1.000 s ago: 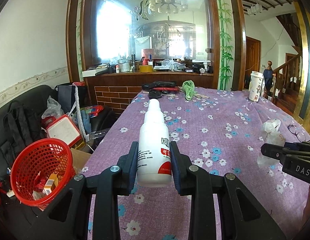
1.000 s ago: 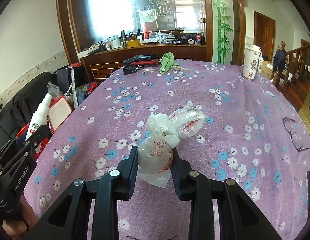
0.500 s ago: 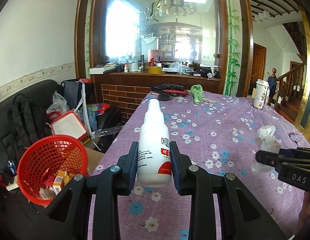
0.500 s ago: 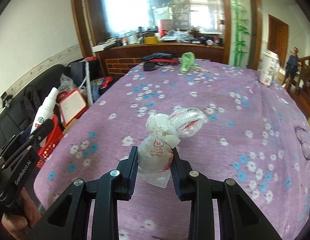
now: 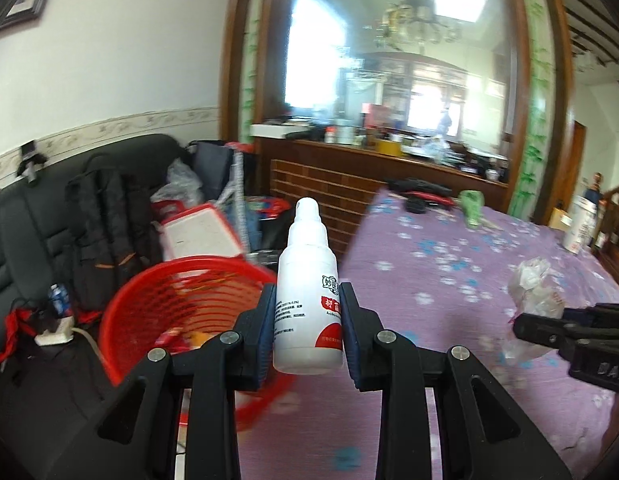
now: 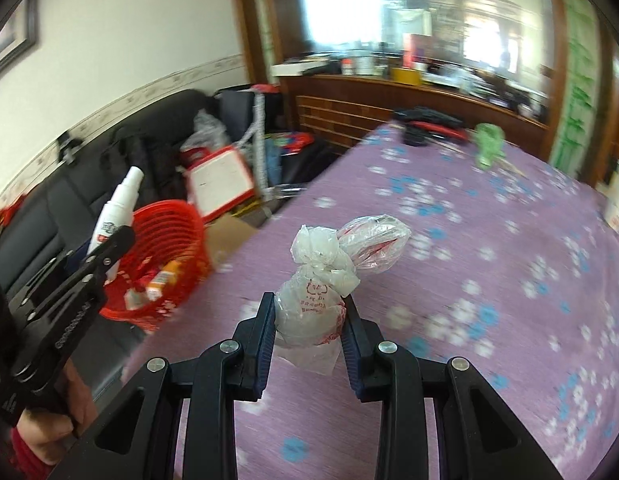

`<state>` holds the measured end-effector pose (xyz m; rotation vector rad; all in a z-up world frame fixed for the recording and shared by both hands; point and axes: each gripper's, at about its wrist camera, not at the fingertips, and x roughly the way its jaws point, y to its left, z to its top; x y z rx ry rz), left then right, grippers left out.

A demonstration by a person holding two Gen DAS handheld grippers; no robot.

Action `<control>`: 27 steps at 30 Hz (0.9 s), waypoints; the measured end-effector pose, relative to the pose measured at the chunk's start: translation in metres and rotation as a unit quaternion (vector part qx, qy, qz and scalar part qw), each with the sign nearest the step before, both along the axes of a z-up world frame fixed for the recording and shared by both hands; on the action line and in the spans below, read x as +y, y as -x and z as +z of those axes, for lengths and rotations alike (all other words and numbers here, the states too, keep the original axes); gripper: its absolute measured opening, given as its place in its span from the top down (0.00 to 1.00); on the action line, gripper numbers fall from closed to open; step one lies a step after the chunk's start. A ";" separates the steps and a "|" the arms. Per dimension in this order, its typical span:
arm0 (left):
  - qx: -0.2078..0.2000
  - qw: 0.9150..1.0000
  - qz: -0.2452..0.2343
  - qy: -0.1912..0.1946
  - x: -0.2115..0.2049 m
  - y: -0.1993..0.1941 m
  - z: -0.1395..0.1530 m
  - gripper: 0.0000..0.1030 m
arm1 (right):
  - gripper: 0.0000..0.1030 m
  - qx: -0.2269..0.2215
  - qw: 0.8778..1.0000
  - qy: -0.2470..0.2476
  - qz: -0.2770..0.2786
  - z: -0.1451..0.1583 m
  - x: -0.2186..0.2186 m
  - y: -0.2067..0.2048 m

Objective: Collect trash
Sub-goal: 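Carry the bottle and plastic bag to the red basket and release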

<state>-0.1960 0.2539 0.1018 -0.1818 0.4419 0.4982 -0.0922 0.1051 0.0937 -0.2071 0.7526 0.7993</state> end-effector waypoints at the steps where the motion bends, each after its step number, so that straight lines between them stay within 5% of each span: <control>1: 0.002 1.000 0.016 -0.003 0.011 0.006 -0.004 0.72 | 0.68 0.002 1.000 0.001 0.012 0.000 0.010 0.001; 14: 0.027 0.998 0.052 0.028 0.095 0.039 -0.034 0.72 | 0.67 0.018 0.989 0.024 0.142 -0.005 0.123 0.011; 24: 0.040 0.997 0.053 0.035 0.112 0.034 -0.043 0.71 | 0.59 0.027 0.985 0.026 0.170 -0.009 0.178 0.002; 27: 0.037 0.997 0.058 0.039 0.114 0.032 -0.041 0.52 | 0.47 0.035 0.985 0.015 0.168 -0.008 0.178 -0.003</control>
